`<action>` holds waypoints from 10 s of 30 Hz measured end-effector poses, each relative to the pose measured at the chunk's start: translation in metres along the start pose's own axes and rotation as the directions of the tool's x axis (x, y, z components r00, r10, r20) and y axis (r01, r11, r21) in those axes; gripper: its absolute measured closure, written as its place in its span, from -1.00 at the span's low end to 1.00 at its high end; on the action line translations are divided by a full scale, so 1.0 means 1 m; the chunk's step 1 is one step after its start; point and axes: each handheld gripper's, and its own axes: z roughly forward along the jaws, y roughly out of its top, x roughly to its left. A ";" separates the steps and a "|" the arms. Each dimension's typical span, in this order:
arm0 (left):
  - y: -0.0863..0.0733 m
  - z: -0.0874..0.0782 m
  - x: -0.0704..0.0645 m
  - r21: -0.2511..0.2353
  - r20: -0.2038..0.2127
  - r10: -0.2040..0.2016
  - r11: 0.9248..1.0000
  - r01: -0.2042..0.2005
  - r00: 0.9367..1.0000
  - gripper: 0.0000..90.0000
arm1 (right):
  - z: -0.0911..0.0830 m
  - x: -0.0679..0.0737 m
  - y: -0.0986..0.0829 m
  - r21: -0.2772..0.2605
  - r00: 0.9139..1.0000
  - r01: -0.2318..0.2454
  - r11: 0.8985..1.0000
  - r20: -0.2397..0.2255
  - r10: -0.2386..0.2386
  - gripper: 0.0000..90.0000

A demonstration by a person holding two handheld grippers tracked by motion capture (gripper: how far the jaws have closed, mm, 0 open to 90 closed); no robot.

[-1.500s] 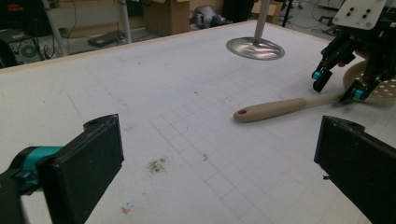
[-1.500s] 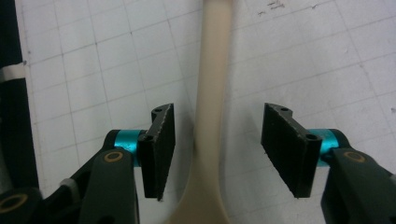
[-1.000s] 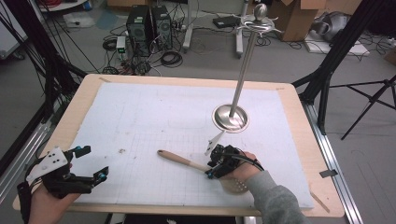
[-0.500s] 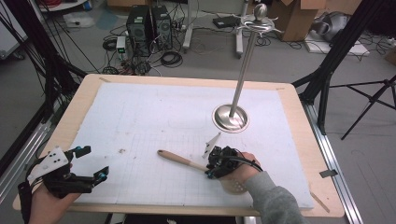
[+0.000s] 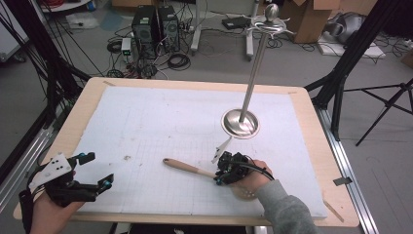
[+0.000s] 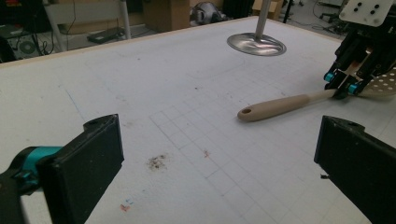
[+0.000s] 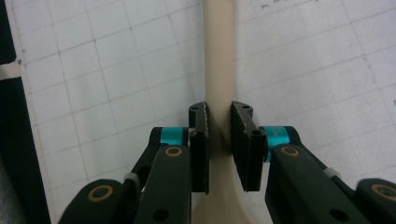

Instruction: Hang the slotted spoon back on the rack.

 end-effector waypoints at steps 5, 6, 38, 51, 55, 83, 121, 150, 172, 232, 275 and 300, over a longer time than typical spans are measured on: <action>0.000 0.000 0.000 0.003 0.000 0.001 1.000 -0.001 1.000 -0.96 | -0.001 -0.001 -0.001 -0.010 1.000 -0.009 1.000 -0.003 0.009 0.75; 0.000 0.000 0.000 0.001 0.001 0.000 1.000 0.000 1.000 -0.96 | -0.001 -0.001 -0.001 -0.010 1.000 -0.009 1.000 -0.003 0.009 0.75; -0.008 0.005 0.000 -0.020 -0.007 0.001 1.000 -0.001 1.000 -0.96 | -0.052 -0.019 -0.043 -0.334 0.987 -0.159 0.929 -0.060 0.148 0.75; -0.009 0.007 -0.001 -0.011 -0.006 0.002 1.000 -0.002 1.000 -0.96 | -0.085 -0.030 -0.062 -0.503 0.982 -0.184 0.844 -0.059 0.179 0.75; -0.009 0.007 -0.001 -0.003 -0.016 0.006 1.000 -0.006 1.000 -0.96 | -0.096 -0.033 -0.068 -0.510 0.983 -0.172 0.843 -0.032 0.181 0.75; -0.011 0.006 0.001 0.012 -0.039 0.004 1.000 -0.003 0.999 -0.96 | -0.147 -0.059 -0.126 -0.642 0.966 -0.175 0.746 0.036 0.257 0.75; -0.013 0.001 0.002 0.011 -0.040 -0.013 1.000 0.013 0.999 -0.96 | -0.200 -0.074 -0.151 -0.750 0.926 -0.181 0.636 0.087 0.367 0.75; -0.015 -0.003 0.002 0.004 -0.049 -0.019 1.000 0.019 0.999 -0.96 | -0.229 -0.077 -0.160 -0.790 0.914 -0.154 0.594 0.115 0.389 0.75; -0.017 -0.006 0.004 0.010 -0.060 -0.028 1.000 0.029 0.998 -0.96 | -0.251 -0.084 -0.154 -0.821 0.902 -0.159 0.548 0.105 0.419 0.75; -0.018 -0.017 0.008 -0.006 -0.093 -0.035 0.999 0.035 0.995 -0.96 | -0.235 -0.099 -0.137 -0.801 0.905 -0.212 0.559 0.055 0.422 0.75; -0.019 -0.026 0.007 -0.013 -0.103 -0.038 0.999 0.037 0.994 -0.96 | -0.208 -0.113 -0.107 -0.759 0.909 -0.235 0.608 0.050 0.413 0.75; -0.018 -0.030 0.008 -0.028 -0.102 -0.042 0.999 0.039 0.994 -0.96 | -0.188 -0.119 -0.084 -0.758 0.900 -0.261 0.597 0.032 0.434 0.75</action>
